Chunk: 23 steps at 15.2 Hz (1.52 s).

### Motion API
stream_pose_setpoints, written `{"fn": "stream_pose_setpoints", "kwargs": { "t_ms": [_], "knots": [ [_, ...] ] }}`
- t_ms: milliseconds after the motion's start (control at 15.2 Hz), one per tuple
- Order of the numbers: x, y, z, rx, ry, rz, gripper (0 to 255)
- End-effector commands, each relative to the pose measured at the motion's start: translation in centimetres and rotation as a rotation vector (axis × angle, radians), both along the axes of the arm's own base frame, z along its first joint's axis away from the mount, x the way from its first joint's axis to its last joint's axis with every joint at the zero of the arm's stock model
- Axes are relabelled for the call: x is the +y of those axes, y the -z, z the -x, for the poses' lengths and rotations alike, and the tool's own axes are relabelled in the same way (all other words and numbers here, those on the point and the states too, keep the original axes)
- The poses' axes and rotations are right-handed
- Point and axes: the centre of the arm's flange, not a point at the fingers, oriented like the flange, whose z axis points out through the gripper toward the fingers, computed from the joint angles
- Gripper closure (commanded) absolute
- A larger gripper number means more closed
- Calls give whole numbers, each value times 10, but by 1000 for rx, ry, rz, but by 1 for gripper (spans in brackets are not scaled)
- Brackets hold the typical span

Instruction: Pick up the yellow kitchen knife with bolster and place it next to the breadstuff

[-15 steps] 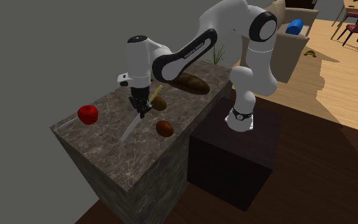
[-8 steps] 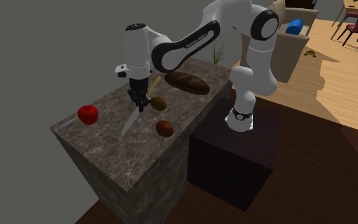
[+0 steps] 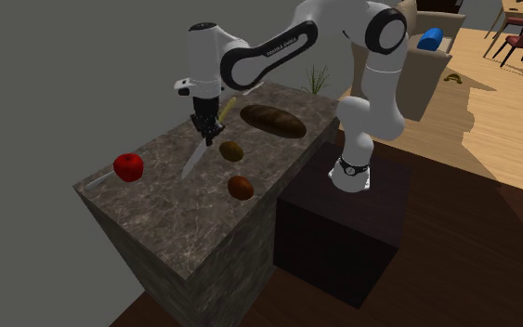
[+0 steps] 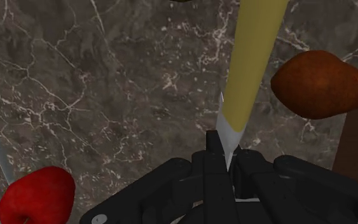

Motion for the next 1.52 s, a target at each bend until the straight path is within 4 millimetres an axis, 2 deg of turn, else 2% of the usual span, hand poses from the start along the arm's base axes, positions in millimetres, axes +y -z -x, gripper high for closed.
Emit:
{"fn": "stream_pose_setpoints", "kwargs": {
  "t_ms": [0, 990, 1056, 1452],
  "knots": [
    [-14, 1, 20, 0, -1, 0, 255],
    [-121, 1, 188, 0, -1, 0, 255],
    [-123, 1, 192, 0, -1, 0, 255],
    [-123, 32, 192, 0, -1, 0, 255]
  ]
}}
